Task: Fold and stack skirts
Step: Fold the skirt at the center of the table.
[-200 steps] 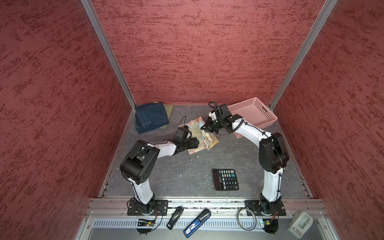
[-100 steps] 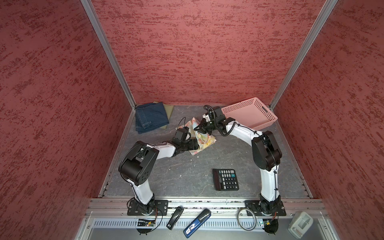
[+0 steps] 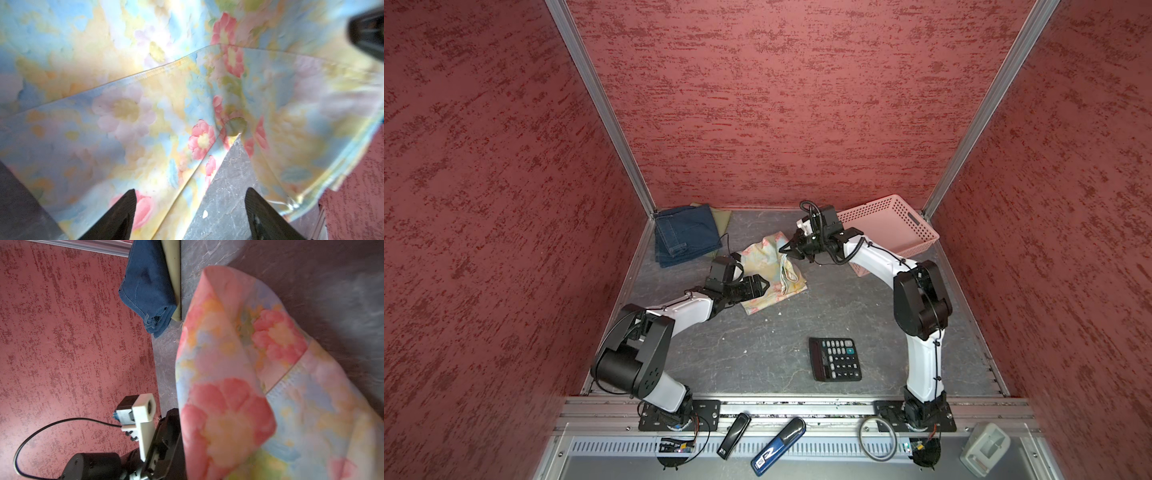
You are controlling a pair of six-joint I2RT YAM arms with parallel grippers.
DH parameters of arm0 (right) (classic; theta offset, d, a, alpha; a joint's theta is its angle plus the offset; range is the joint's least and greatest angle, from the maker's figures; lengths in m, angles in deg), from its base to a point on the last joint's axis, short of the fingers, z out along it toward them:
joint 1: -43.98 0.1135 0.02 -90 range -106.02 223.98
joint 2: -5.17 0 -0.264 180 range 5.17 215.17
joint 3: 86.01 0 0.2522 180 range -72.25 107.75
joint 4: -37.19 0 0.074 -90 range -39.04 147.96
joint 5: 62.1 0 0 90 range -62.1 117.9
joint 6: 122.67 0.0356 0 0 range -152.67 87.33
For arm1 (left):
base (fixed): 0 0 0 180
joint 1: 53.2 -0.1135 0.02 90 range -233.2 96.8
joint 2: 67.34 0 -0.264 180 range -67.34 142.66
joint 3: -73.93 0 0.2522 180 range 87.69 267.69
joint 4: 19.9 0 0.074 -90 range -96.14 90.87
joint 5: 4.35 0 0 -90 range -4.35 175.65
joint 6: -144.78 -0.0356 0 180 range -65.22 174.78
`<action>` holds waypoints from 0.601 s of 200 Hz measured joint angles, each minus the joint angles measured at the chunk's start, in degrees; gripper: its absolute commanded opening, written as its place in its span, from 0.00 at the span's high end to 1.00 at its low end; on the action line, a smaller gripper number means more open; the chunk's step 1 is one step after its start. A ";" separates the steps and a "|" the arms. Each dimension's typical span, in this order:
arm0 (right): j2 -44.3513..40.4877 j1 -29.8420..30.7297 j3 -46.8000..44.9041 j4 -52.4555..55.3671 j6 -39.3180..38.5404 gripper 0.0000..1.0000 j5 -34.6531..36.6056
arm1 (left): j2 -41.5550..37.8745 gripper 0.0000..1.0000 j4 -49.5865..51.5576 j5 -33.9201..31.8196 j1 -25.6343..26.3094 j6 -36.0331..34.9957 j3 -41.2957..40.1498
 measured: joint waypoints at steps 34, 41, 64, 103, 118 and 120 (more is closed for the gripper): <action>-0.13 -1.73 -0.11 2.01 -2.60 1.00 0.31 | -5.60 0.33 1.73 0.68 -2.67 2.69 0.02; -0.26 -2.05 -0.22 2.40 -3.10 1.00 0.35 | -6.51 0.38 2.69 0.42 -3.72 3.23 0.11; -0.87 -2.62 -0.35 3.43 -4.39 1.00 0.46 | -6.80 0.44 7.61 -1.49 -8.24 3.91 1.51; -1.29 -2.67 -0.57 3.61 -5.68 1.00 0.50 | -0.22 0.63 11.61 -1.31 -13.53 5.46 2.86; -1.40 -2.67 -0.81 3.78 -6.01 1.00 0.50 | 2.73 0.70 11.76 -0.81 -13.73 6.16 2.86; -1.40 -2.67 -0.85 3.80 -6.05 1.00 0.50 | 3.17 0.72 11.72 -0.72 -13.73 6.45 2.86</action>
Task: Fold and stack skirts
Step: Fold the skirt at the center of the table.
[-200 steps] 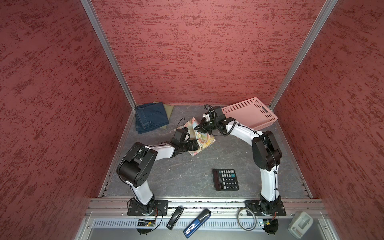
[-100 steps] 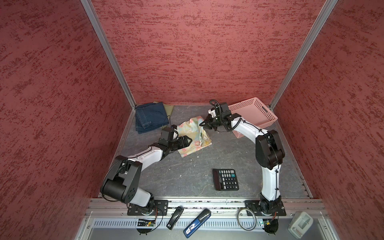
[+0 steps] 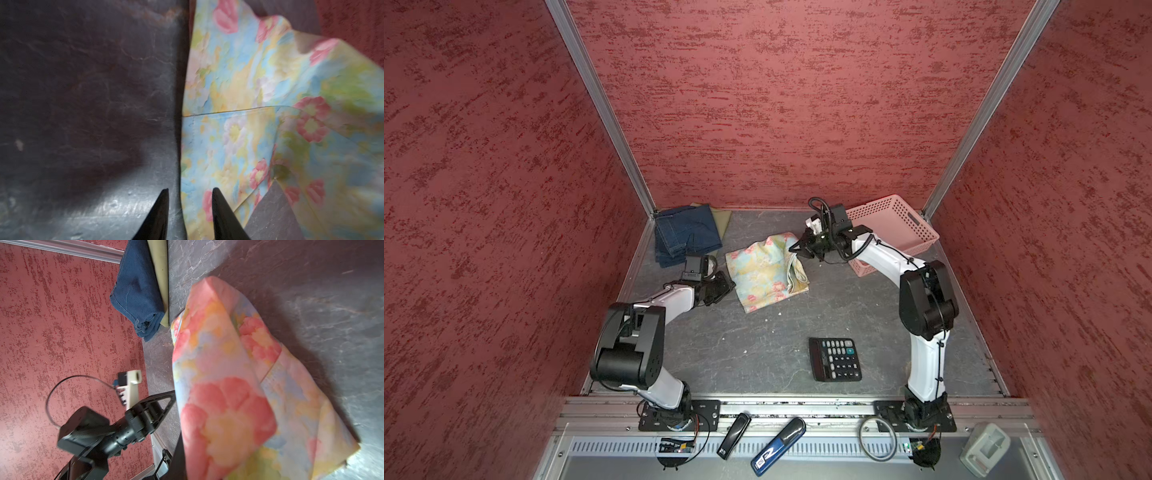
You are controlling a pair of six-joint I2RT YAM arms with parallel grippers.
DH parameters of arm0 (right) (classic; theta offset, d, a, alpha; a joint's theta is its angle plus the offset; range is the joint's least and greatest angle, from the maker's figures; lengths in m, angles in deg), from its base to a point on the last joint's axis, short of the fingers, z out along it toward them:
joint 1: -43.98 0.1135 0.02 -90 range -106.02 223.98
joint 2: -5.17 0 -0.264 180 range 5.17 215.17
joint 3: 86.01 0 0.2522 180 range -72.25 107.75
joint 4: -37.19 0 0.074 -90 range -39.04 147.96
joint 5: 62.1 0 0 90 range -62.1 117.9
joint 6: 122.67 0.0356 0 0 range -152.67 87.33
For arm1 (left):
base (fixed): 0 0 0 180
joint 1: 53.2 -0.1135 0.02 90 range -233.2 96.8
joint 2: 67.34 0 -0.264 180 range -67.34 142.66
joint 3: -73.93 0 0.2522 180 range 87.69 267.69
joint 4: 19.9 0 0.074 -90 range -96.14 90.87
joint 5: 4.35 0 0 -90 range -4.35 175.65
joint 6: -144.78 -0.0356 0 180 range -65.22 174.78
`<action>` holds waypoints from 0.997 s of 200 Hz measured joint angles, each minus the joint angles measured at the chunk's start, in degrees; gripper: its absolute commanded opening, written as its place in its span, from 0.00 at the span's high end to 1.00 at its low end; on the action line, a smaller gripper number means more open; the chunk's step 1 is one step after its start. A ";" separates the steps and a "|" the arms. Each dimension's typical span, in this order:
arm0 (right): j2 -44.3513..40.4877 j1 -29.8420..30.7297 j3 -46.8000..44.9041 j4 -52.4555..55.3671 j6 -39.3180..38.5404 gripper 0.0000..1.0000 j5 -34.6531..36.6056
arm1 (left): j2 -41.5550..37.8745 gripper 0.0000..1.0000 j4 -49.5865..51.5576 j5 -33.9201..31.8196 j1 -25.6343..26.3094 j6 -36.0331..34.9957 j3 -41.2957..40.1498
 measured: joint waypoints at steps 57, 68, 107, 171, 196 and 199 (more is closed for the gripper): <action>-0.35 0.00 -0.50 0.28 -0.92 1.00 0.33 | 7.96 0.83 -5.03 2.80 0.00 0.83 1.90; -0.57 0.02 -0.85 0.26 -0.90 1.00 0.44 | 9.60 0.89 -6.14 3.17 0.00 0.98 2.91; -0.74 0.81 -1.49 0.15 -0.13 1.00 1.40 | 11.96 0.98 -8.81 4.31 0.13 1.14 3.91; 2.38 5.99 4.55 -0.09 2.36 1.00 4.44 | 12.68 0.99 -10.45 4.98 0.39 0.57 3.89; 3.19 7.96 4.55 -0.70 4.48 1.00 6.47 | 13.31 0.99 -11.82 5.42 0.76 0.59 3.91; 3.37 8.15 4.57 -0.83 4.68 1.00 6.64 | 13.38 1.00 -12.00 5.46 0.83 0.59 3.93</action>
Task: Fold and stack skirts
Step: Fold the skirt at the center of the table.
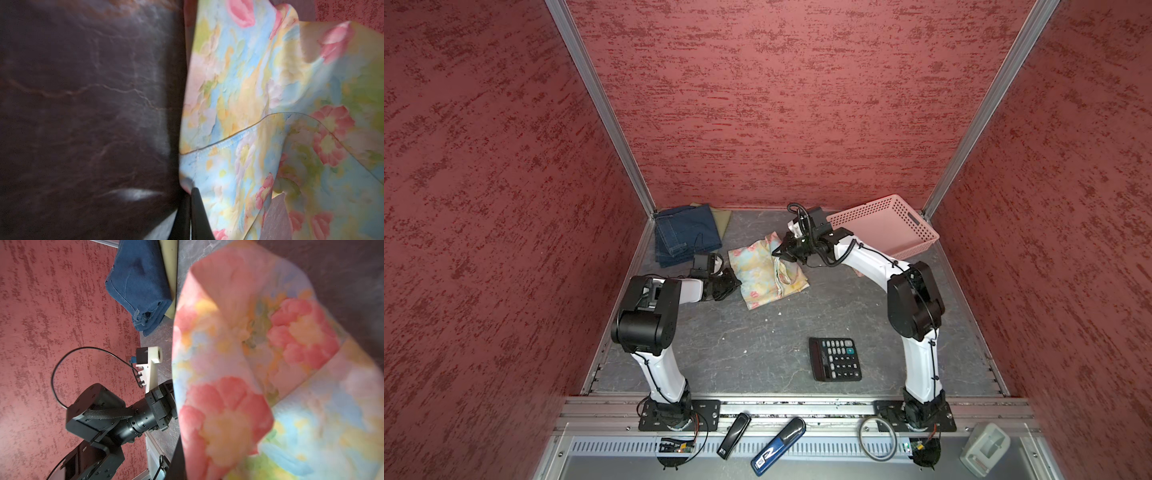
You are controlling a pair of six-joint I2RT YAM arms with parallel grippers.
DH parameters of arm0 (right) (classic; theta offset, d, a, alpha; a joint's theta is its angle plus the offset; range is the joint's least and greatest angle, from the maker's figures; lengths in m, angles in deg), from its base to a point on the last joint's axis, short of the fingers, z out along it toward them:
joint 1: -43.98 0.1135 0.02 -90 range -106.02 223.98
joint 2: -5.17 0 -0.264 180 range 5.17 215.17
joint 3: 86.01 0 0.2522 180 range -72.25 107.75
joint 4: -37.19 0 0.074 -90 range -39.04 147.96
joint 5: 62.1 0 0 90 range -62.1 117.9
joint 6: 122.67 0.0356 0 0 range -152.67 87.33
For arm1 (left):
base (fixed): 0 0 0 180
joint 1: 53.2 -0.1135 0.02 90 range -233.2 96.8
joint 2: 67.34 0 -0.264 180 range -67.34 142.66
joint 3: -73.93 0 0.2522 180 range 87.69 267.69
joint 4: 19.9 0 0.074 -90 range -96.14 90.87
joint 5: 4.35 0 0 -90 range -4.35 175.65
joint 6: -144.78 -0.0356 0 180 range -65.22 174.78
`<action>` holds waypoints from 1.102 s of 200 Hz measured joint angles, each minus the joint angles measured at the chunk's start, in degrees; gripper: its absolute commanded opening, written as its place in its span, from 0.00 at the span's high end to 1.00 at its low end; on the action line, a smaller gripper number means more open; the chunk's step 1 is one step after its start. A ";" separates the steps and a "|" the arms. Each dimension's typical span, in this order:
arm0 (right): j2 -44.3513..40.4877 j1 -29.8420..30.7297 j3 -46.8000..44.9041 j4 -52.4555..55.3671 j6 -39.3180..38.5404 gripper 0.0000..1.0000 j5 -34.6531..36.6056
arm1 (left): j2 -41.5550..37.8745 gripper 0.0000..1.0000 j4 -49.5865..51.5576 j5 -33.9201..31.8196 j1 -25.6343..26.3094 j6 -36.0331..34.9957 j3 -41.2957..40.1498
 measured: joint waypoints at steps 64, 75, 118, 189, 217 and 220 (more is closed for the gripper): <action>7.10 3.45 6.27 0.31 2.34 1.00 2.19 | 1.05 1.00 -1.27 0.22 1.14 -0.02 0.79; 8.13 3.85 7.69 0.44 2.62 1.00 2.23 | 1.07 1.00 -1.29 0.22 1.22 -0.02 0.79; 10.38 4.81 12.94 1.60 3.34 1.00 2.25 | 1.27 1.00 -1.81 0.22 1.53 -0.02 0.79; 13.03 6.75 14.75 2.97 3.28 0.99 2.12 | 1.79 1.00 -2.60 0.52 1.84 -0.02 1.07; 14.73 7.26 14.82 4.17 2.36 0.71 1.92 | 1.79 1.00 -2.47 0.52 1.84 -0.02 1.14; 14.97 7.28 14.84 4.31 1.73 0.67 1.86 | 1.79 1.00 -2.43 0.52 1.84 -0.02 1.16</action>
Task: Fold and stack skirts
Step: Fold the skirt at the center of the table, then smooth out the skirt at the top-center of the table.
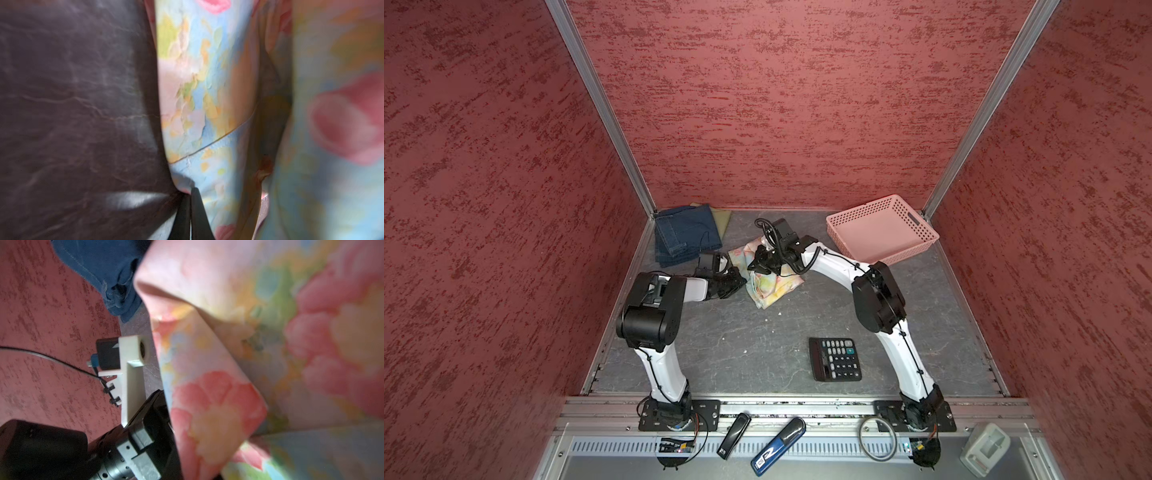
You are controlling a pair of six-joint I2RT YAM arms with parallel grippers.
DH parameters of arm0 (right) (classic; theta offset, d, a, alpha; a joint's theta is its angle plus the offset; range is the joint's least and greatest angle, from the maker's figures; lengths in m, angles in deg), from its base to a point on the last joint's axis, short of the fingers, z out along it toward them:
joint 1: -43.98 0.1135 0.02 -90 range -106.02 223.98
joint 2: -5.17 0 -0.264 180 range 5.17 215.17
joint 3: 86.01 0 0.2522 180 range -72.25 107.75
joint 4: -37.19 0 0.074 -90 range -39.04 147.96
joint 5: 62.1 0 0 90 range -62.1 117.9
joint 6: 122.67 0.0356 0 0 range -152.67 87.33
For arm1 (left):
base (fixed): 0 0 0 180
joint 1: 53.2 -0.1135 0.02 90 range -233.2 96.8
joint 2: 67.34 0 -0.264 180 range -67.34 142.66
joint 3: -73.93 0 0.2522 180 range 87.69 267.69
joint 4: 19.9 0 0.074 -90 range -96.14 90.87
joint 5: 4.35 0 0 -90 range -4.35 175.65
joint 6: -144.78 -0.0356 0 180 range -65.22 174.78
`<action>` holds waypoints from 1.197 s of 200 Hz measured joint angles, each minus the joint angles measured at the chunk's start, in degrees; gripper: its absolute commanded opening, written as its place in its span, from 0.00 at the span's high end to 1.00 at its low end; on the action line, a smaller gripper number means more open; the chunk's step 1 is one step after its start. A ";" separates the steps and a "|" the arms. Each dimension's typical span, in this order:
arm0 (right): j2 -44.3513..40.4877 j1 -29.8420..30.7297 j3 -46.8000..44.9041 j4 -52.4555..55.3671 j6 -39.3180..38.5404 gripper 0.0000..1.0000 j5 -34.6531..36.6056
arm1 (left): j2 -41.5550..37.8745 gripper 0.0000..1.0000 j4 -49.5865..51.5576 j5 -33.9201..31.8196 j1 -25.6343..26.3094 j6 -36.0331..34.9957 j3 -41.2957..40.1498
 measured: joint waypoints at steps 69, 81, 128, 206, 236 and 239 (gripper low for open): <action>1.14 -0.68 7.48 0.76 -5.14 0.33 -0.13 | 0.00 1.00 2.25 -0.04 0.04 -0.52 1.05; -0.52 -1.27 6.84 -0.57 -6.03 0.27 0.68 | 0.00 1.00 2.78 -0.04 0.04 -0.87 1.27; -13.03 -6.19 -5.42 -4.90 -14.25 0.05 7.67 | -0.76 0.55 4.24 1.53 -1.66 -1.36 1.29; -21.03 -11.65 -27.17 -10.01 -28.57 0.01 16.46 | -11.58 0.13 11.15 0.61 -6.27 1.01 1.70; -20.76 -11.52 -27.17 -11.15 -31.76 0.01 16.06 | -10.23 0.14 12.46 0.87 -5.97 1.25 1.46; -20.68 -11.52 -27.10 -11.17 -32.00 0.01 15.98 | -9.92 0.14 12.57 0.96 -5.90 1.25 1.49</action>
